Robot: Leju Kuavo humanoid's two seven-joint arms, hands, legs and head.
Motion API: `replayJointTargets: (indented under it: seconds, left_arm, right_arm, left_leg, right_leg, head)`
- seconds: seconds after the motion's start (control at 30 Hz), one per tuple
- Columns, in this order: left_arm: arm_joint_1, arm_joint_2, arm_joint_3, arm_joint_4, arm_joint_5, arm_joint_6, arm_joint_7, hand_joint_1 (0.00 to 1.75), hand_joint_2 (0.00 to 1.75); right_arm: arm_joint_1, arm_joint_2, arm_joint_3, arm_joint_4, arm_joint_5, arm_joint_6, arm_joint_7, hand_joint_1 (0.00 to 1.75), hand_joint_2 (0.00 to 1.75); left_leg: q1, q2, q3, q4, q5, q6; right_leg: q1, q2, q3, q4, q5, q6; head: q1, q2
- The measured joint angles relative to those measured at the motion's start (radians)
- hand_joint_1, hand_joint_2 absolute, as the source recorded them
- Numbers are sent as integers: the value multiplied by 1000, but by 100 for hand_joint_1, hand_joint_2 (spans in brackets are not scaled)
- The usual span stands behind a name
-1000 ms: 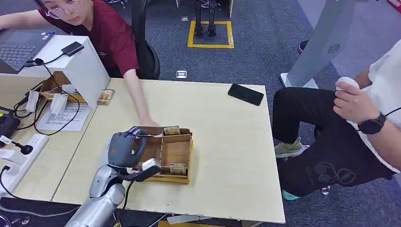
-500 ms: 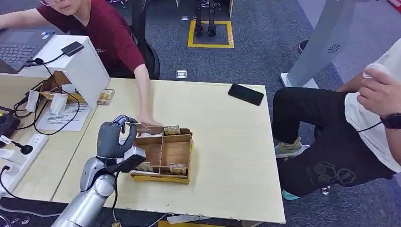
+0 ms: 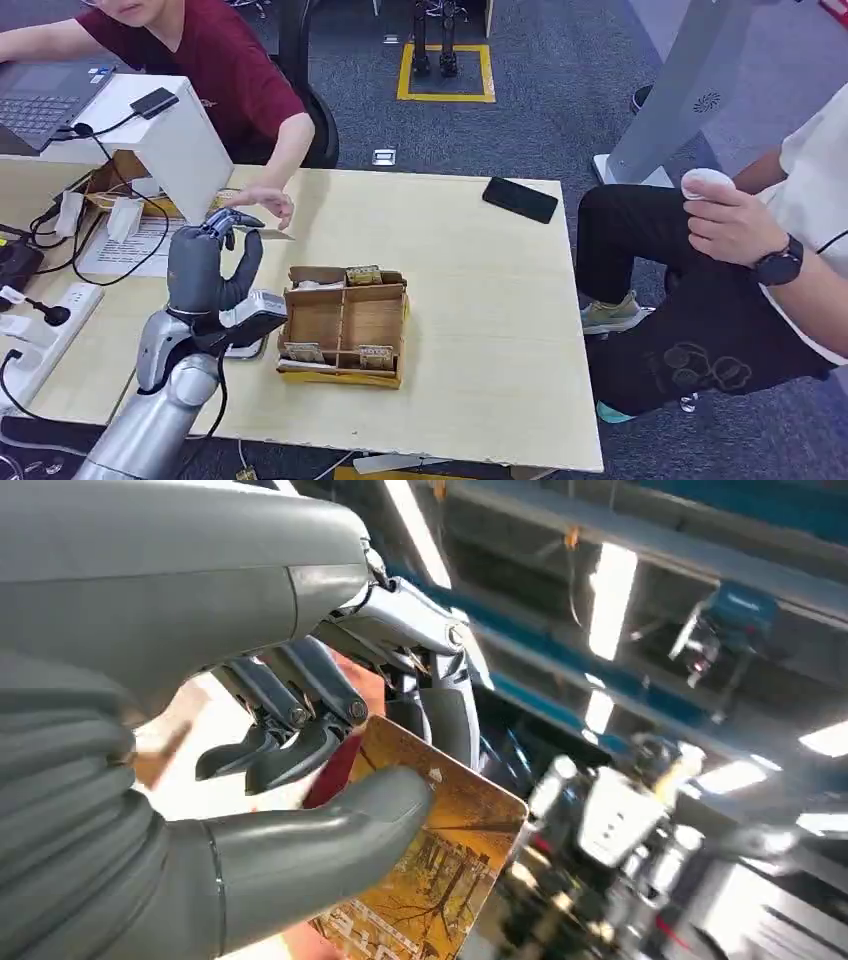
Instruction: Pass the card to the sensor for recognition and then transmit it.
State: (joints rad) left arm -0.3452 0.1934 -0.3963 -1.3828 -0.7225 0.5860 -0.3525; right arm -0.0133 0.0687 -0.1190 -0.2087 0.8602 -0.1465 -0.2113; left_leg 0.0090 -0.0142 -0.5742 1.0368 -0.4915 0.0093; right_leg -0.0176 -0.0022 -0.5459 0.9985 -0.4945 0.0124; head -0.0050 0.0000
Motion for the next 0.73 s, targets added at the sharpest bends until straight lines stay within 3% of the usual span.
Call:
replayJointTargets:
  seconds: [0.17, 0.33, 0.73]
  left_arm:
    - [-38, 0, 17, 71, -48, 40, 40, 175, 175]
    - [-88, -3, 45, 185, -56, 75, 27, 175, 175]
    - [-106, -11, 56, 252, -85, 85, 35, 175, 175]
  right_arm:
    - [-1, 0, 2, 0, 1, 1, 3, 0, 175]
    - [-2, 0, 2, 0, -2, 2, 3, 0, 175]
    - [-2, 0, 3, 0, -5, 2, 6, 0, 175]
  left_leg:
    - [0, 0, 0, 0, 0, 0]
    - [0, 0, 0, 0, 0, 0]
    - [0, 0, 0, 0, 0, 0]
  right_leg:
    - [0, 0, 0, 0, 0, 0]
    - [0, 0, 0, 0, 0, 0]
    - [0, 1, 0, 0, 0, 0]
  head:
    - [0, 0]
    - [0, 0]
    - [0, 0]
